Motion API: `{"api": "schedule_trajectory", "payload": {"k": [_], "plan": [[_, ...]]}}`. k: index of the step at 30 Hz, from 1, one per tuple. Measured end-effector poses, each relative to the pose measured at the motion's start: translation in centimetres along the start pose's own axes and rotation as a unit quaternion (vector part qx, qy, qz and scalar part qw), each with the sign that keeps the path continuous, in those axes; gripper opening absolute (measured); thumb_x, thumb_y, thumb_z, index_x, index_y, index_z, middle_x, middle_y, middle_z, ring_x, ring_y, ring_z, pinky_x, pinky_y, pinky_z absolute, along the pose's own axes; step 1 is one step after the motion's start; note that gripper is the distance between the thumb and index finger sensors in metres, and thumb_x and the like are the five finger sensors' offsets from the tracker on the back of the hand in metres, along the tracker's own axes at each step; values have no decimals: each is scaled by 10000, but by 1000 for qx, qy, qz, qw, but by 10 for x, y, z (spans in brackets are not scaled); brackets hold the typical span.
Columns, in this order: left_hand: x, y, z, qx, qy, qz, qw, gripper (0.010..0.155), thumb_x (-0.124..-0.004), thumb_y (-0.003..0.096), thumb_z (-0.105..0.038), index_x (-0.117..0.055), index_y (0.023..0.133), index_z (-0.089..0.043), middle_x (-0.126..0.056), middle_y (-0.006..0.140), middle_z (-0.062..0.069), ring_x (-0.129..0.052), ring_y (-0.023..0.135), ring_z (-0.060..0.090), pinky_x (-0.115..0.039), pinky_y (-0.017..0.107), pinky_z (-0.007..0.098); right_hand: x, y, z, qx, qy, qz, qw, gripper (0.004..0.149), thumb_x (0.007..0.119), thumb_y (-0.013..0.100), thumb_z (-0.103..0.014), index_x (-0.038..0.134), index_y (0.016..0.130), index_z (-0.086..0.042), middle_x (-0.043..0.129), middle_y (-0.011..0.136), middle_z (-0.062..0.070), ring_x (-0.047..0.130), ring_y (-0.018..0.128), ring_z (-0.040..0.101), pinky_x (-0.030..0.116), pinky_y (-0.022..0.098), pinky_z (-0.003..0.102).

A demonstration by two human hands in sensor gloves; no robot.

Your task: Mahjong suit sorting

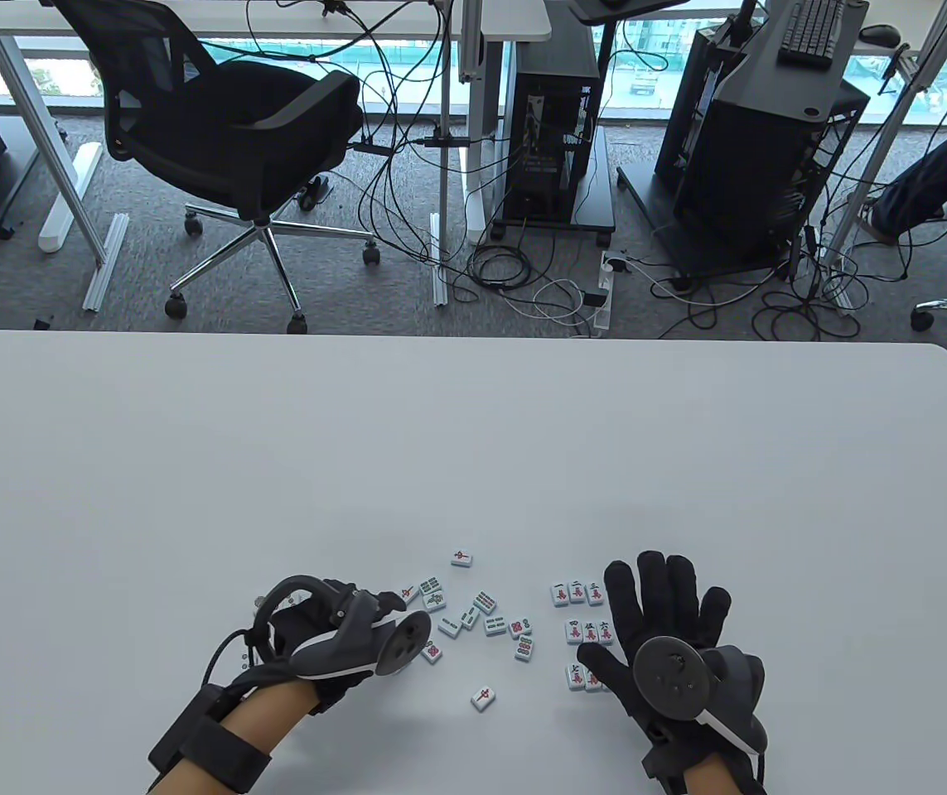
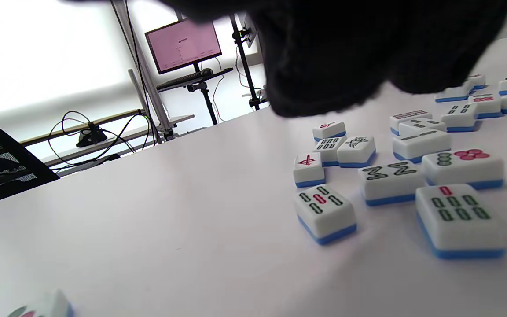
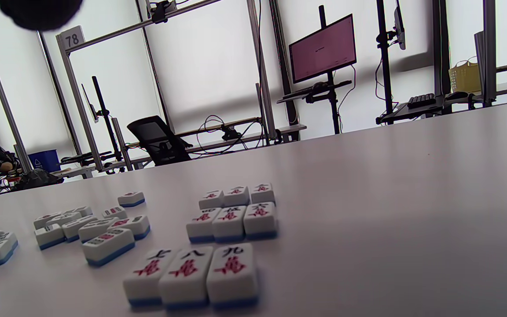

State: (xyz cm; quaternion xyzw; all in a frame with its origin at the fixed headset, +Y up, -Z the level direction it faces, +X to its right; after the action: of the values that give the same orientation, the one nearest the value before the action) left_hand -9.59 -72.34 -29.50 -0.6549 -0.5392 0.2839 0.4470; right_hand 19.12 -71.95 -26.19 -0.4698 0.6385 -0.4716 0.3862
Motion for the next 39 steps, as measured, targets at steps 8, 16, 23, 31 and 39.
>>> {"api": "schedule_trajectory", "payload": {"k": [8,16,23,31,39], "plan": [[-14,22,-35,0,59,12,998,473,-853,301,-577,-946,589,-214,-975,219,-184,-868,-38,31,-829,93,294,-1,0,0,-1,4,3,1000,842,577,452,-647,121,1074,-310,46,1143,119,-4,1010,418,104,666,735],[-13,10,-60,-65,41,28,997,477,-857,296,-574,-943,602,-218,-975,226,-186,-870,-31,28,-831,99,291,0,0,1,-1,6,3,1000,842,577,452,-647,121,1075,-310,45,1143,117,-4,1010,418,103,666,735],[-12,4,-66,-61,30,60,996,590,-801,312,-634,-922,704,-210,-988,264,-165,-882,-10,36,-829,111,300,0,0,1,-1,4,3,1000,842,576,452,-647,121,1074,-309,46,1143,118,-3,1010,420,105,666,735],[-22,6,-72,-52,37,92,994,623,-809,309,-638,-915,702,-166,-988,263,-164,-881,-16,33,-828,103,297,0,0,0,-2,2,2,1000,842,577,452,-647,122,1074,-309,49,1143,117,-1,1010,420,108,666,736],[-26,7,-68,-54,-19,105,993,625,-892,288,-562,-871,747,-138,-984,294,-172,-894,10,27,-839,127,296,0,0,-1,-3,0,0,1000,841,576,453,-647,122,1074,-309,50,1143,119,1,1010,420,109,666,735]]}}
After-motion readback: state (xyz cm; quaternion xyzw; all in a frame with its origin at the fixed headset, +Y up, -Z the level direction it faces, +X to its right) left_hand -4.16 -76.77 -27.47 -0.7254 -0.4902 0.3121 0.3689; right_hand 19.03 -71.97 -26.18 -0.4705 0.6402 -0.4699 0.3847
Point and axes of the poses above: the tracker on the back of each hand, its own z axis roughly to the little-finger side, its own y axis roughly from the wrist to the fingertips, x = y × z, the point moved 2 cm from there along y, roughly from the wrist to the fingertips
